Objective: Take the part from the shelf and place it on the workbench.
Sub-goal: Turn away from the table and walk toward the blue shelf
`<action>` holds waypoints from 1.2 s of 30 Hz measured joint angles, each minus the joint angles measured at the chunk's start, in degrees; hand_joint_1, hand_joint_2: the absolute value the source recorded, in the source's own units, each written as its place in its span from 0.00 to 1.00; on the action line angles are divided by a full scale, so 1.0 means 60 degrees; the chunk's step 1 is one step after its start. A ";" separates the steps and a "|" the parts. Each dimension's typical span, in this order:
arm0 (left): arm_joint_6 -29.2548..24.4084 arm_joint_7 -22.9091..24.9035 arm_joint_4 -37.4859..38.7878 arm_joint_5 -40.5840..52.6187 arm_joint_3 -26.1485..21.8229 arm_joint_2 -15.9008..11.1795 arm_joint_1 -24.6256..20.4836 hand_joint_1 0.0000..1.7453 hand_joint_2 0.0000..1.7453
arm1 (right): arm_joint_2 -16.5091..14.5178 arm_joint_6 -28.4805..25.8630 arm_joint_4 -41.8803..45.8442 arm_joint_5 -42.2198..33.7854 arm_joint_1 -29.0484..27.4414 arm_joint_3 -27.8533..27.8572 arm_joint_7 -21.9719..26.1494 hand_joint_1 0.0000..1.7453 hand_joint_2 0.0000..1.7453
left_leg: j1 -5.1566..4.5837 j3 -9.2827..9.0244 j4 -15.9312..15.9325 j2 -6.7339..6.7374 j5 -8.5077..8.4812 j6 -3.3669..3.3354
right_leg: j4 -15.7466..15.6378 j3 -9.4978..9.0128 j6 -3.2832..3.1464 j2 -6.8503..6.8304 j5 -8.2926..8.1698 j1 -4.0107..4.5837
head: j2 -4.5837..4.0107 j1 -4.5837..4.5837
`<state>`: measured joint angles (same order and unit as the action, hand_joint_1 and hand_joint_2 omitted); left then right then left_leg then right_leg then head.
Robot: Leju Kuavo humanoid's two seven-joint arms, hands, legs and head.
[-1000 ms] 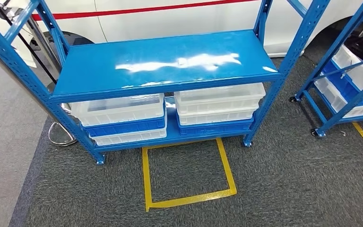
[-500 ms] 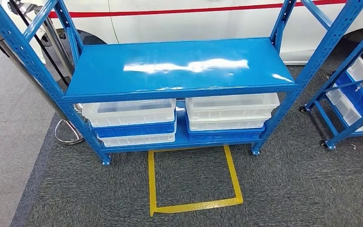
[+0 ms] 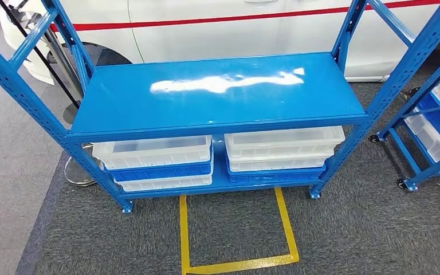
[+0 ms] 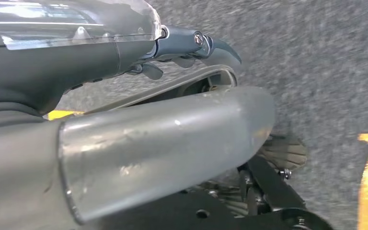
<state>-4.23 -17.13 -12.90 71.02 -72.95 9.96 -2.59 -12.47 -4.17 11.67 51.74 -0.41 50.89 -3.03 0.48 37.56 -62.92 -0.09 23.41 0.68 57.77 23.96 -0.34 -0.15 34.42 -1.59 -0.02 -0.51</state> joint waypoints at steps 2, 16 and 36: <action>0.0006 0.0017 0.0000 0.0009 0.0004 -0.0011 -0.0009 0.00 0.00 | -0.0004 0.0001 0.0000 0.0014 0.0034 0.0008 0.0000 0.00 0.00 | -0.0084 -0.0235 0.0324 0.0019 0.0193 -0.0169 | -0.0079 -0.0159 0.0147 -0.0002 0.0094 0.0016 | 0.0000 -0.0002; 0.0004 0.0168 0.0005 0.0111 0.0054 -0.0021 0.0058 0.00 0.00 | 0.0007 0.0005 0.0011 0.0125 0.0013 0.0085 -0.0081 0.00 0.00 | -0.0140 -0.2294 0.0926 -0.0012 0.1626 -0.0486 | 0.0837 0.2414 0.0021 -0.0292 -0.1413 0.0234 | 0.0000 -0.0007; 0.0078 0.0271 0.0007 0.0259 0.0074 -0.0141 -0.0052 0.00 0.00 | -0.0037 -0.0005 0.0015 0.0414 0.0114 0.0195 0.0029 0.00 0.00 | 0.0039 -0.1247 0.0912 0.0099 0.0792 -0.0362 | 0.0424 0.1680 0.0211 0.0116 -0.1222 0.0128 | 0.0000 0.0013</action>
<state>-3.76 -15.50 -12.85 72.58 -72.51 9.11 -2.90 -12.69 -4.20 11.76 54.23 0.27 52.06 -2.85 0.71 30.08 -57.45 0.51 28.16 -1.50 60.31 34.04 0.92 0.54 27.09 -0.82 -0.02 -0.43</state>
